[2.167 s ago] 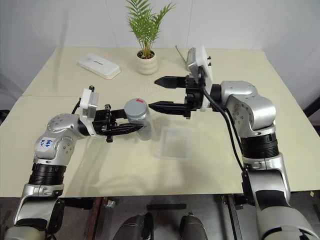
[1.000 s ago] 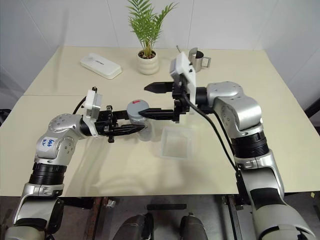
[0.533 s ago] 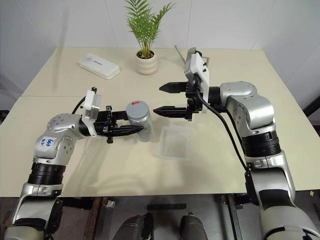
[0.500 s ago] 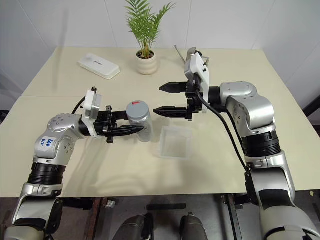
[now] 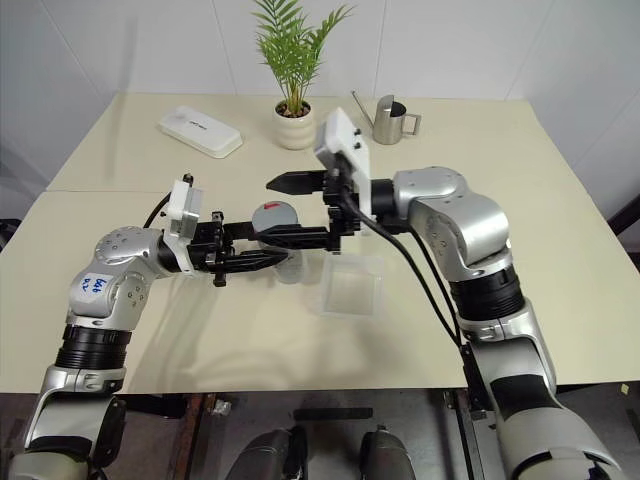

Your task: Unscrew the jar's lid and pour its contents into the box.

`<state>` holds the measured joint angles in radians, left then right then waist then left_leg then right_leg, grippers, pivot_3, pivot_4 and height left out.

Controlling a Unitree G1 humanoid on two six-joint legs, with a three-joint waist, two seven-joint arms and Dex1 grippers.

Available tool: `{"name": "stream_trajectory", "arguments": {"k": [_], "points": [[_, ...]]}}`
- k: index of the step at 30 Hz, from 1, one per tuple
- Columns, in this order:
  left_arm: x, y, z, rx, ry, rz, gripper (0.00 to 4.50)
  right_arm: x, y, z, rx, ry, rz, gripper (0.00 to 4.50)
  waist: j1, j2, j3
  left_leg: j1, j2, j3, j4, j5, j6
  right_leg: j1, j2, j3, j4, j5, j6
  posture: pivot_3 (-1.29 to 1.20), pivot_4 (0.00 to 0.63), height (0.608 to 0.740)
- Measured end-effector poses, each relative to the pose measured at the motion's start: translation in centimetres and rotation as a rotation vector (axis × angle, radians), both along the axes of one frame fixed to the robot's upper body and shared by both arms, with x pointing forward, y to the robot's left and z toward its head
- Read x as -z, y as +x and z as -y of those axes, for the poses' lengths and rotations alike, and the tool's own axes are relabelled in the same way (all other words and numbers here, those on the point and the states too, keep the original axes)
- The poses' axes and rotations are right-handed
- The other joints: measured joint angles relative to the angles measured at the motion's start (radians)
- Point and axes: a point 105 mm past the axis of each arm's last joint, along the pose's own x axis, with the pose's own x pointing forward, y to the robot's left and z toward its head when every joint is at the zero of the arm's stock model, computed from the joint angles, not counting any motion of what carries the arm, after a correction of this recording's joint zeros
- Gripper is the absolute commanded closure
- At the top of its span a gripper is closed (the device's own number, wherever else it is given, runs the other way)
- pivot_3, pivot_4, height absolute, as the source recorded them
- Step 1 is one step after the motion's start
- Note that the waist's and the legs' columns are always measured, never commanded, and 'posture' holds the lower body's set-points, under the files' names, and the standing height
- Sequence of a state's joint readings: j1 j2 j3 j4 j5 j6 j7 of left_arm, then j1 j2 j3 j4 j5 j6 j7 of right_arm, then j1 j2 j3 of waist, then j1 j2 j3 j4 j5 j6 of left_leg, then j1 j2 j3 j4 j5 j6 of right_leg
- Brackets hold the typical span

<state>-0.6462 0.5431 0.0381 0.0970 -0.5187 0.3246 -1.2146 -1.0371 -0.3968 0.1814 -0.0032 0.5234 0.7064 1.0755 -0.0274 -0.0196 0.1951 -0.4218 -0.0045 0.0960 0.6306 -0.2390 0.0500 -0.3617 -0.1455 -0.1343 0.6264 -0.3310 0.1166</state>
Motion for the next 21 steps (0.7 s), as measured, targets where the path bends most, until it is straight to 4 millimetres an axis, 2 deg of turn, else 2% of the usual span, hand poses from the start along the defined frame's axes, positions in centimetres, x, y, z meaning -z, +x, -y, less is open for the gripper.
{"name": "stream_trajectory", "arguments": {"k": [14, 21], "points": [[0.4, 0.4, 0.0, -0.015, -0.004, -0.015, 2.64, 0.5, 1.4, -0.5, 0.037, -0.011, 0.004, 0.01, 0.000, 0.000, 0.000, 0.000, 0.000, 0.000, 0.000, 0.000, 0.000, 0.000, 0.001, 0.000, 0.000, 0.000, 0.000, 0.00, 0.150, 0.740], [0.4, 0.5, -0.1, -0.020, -0.002, -0.018, 2.64, 0.5, 1.5, 0.6, 0.037, -0.022, 0.016, 0.01, 0.000, 0.000, 0.000, 0.000, 0.000, 0.000, 0.000, 0.000, 0.000, 0.000, 0.001, 0.000, 0.000, 0.000, 0.000, 0.00, 0.150, 0.740]]}}
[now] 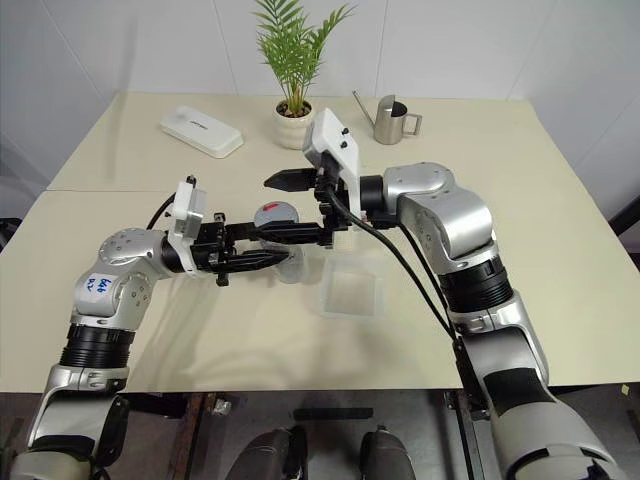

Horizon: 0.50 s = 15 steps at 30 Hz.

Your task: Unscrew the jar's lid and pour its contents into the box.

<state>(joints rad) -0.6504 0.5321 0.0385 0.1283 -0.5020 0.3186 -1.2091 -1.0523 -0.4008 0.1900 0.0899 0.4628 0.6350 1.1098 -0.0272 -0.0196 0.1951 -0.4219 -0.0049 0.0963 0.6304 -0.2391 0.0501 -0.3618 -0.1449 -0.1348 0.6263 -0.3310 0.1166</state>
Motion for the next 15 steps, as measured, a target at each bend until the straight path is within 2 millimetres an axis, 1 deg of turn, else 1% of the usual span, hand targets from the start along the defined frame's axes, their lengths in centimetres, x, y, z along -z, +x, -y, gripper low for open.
{"name": "stream_trajectory", "arguments": {"k": [8, 12, 15], "points": [[0.0, 0.0, 0.0, 0.005, 0.001, 0.004, 2.64, -0.5, 0.4, 1.9, 0.018, 0.026, -0.013, 0.01, 0.000, 0.000, 0.000, 0.000, 0.000, 0.000, 0.000, 0.000, 0.000, 0.000, 0.000, 0.000, 0.000, 0.000, 0.000, 0.00, 0.150, 0.740], [-0.1, -0.1, 0.0, 0.007, 0.000, 0.010, 2.64, -0.3, -0.8, 2.3, -0.063, 0.066, -0.060, 0.01, 0.000, 0.000, 0.000, 0.000, 0.000, 0.000, 0.000, 0.000, 0.000, 0.000, 0.000, 0.000, 0.000, 0.000, 0.000, 0.00, 0.150, 0.740], [-0.1, -0.1, 0.0, 0.007, -0.001, 0.011, 2.64, -0.8, -1.9, 2.1, -0.125, 0.083, -0.069, 0.01, 0.000, 0.000, 0.000, 0.000, 0.000, 0.000, 0.000, 0.000, 0.000, 0.000, 0.000, 0.000, 0.000, 0.000, 0.000, 0.00, 0.150, 0.740]]}}
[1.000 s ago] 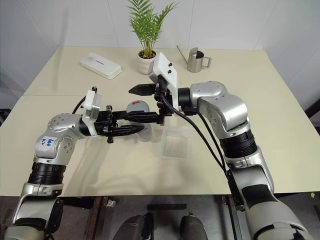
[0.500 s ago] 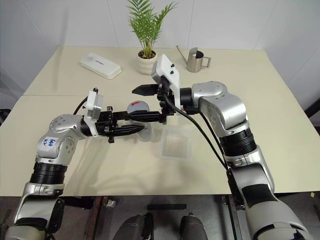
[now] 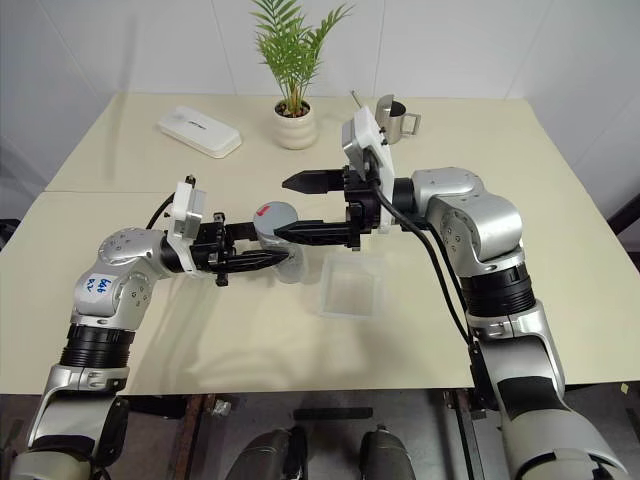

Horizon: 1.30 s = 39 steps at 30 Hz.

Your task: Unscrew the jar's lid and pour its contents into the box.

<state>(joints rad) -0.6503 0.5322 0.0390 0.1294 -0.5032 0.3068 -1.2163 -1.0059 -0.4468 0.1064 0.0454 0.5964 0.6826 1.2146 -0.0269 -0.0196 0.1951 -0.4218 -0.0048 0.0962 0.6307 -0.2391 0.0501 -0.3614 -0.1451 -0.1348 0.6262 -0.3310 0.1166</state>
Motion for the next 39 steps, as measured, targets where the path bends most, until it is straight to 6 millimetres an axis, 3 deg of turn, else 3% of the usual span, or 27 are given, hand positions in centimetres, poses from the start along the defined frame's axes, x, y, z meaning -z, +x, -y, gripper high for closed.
{"name": "stream_trajectory", "arguments": {"k": [18, 21, 25, 32, 36, 39], "points": [[-0.1, -0.1, 0.1, 0.003, 0.002, 0.009, 2.64, 1.5, 1.4, -2.4, 0.089, -0.081, 0.012, 0.01, 0.000, 0.000, 0.000, 0.000, 0.000, 0.000, 0.000, 0.000, 0.000, 0.000, 0.000, 0.000, 0.001, 0.000, 0.000, 0.00, 0.150, 0.740], [-0.1, -0.1, 0.1, 0.002, 0.002, 0.008, 2.64, 1.5, 1.4, -2.4, 0.089, -0.080, 0.016, 0.65, 0.000, 0.000, 0.000, 0.000, 0.000, 0.000, 0.000, 0.000, 0.000, 0.000, 0.000, 0.000, 0.001, 0.000, 0.000, 0.00, 0.150, 0.740], [-0.3, 0.0, -0.1, -0.014, -0.006, 0.011, 2.64, 1.4, 1.1, -2.6, 0.060, -0.072, 0.015, 1.94, -0.001, 0.000, 0.000, 0.000, 0.000, 0.000, 0.000, 0.000, 0.000, 0.000, 0.000, 0.000, 0.001, 0.000, 0.000, 0.00, 0.150, 0.740], [-1.0, -0.4, -0.1, -0.004, -0.018, 0.040, 2.64, 0.6, 0.6, -2.6, 0.026, 0.027, -0.080, 1.95, 0.000, 0.000, 0.000, 0.000, 0.000, 0.000, -0.001, 0.000, 0.000, 0.000, 0.000, 0.000, 0.001, 0.000, 0.000, 0.00, 0.150, 0.740], [0.0, -0.6, -0.5, -0.007, 0.003, 0.010, 2.64, -2.6, -0.1, -1.1, -0.006, 0.235, -0.181, 1.95, 0.000, 0.000, 0.000, 0.000, 0.000, -0.001, 0.000, 0.000, 0.000, 0.000, 0.000, 0.000, 0.000, 0.000, 0.000, 0.00, 0.150, 0.740], [0.2, -0.6, -0.6, -0.010, 0.009, 0.002, 2.64, -3.6, 0.4, 0.2, 0.047, 0.291, -0.207, 1.95, 0.001, 0.000, 0.000, 0.000, 0.000, -0.001, 0.000, 0.000, 0.000, 0.000, 0.000, 0.001, 0.000, 0.000, 0.000, 0.00, 0.150, 0.740]]}}
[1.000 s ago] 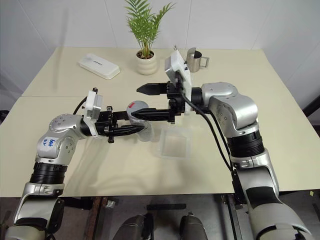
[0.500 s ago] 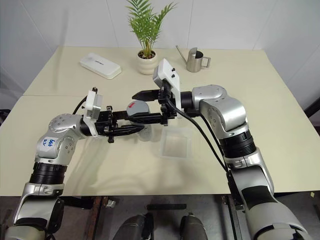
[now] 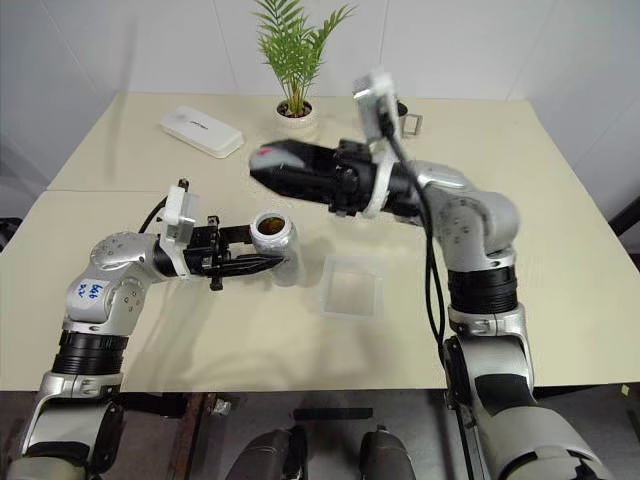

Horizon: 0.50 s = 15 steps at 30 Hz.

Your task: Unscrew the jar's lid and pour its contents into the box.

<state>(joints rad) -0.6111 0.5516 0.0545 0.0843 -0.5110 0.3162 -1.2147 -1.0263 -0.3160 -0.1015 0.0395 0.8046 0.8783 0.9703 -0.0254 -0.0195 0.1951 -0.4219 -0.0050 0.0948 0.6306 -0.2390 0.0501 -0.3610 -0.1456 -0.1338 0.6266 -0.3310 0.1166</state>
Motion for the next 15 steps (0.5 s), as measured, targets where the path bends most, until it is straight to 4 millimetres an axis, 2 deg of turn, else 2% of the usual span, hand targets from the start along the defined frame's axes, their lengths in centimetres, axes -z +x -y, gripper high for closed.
{"name": "stream_trajectory", "arguments": {"k": [3, 7, 9, 12, 15], "points": [[0.0, 0.0, 0.0, 0.001, 0.002, 0.000, 2.64, 1.1, 1.3, 2.4, 0.159, -0.047, 0.023, 1.95, 0.004, 0.000, 0.000, 0.000, -0.001, 0.000, 0.000, 0.000, 0.000, 0.000, -0.001, 0.001, -0.001, 0.000, 0.000, 0.00, 0.150, 0.740], [0.2, -0.1, -0.2, -0.012, 0.002, -0.009, 2.64, 5.1, 3.9, 9.3, 0.525, -0.166, 0.085, 1.95, 0.019, 0.000, 0.000, 0.000, -0.001, 0.002, -0.002, -0.001, 0.001, 0.000, -0.001, 0.000, -0.002, 0.000, 0.000, 0.00, 0.150, 0.740], [0.4, 0.0, -0.4, -0.025, 0.001, -0.018, 2.64, 7.7, 4.2, 12.5, 0.647, -0.227, 0.118, 1.95, 0.023, 0.000, 0.000, 0.000, -0.001, 0.003, -0.003, -0.001, 0.001, -0.001, 0.000, -0.001, -0.003, 0.000, 0.000, 0.00, 0.150, 0.740], [0.6, 0.0, -0.6, -0.035, -0.003, -0.028, 2.64, 11.8, 4.5, 16.9, 0.816, -0.250, 0.049, 1.95, 0.024, 0.000, 0.000, 0.000, 0.000, 0.004, -0.002, 0.000, 0.001, 0.000, 0.000, -0.002, -0.003, 0.000, 0.001, 0.00, 0.150, 0.740], [0.5, 0.0, -0.5, -0.035, -0.006, -0.031, 2.64, 13.8, 4.2, 20.0, 0.946, -0.250, 0.035, 1.95, 0.020, 0.001, 0.001, 0.002, 0.000, 0.006, -0.001, 0.000, 0.002, 0.000, 0.000, -0.001, -0.002, 0.001, 0.002, 0.00, 0.150, 0.740]]}}
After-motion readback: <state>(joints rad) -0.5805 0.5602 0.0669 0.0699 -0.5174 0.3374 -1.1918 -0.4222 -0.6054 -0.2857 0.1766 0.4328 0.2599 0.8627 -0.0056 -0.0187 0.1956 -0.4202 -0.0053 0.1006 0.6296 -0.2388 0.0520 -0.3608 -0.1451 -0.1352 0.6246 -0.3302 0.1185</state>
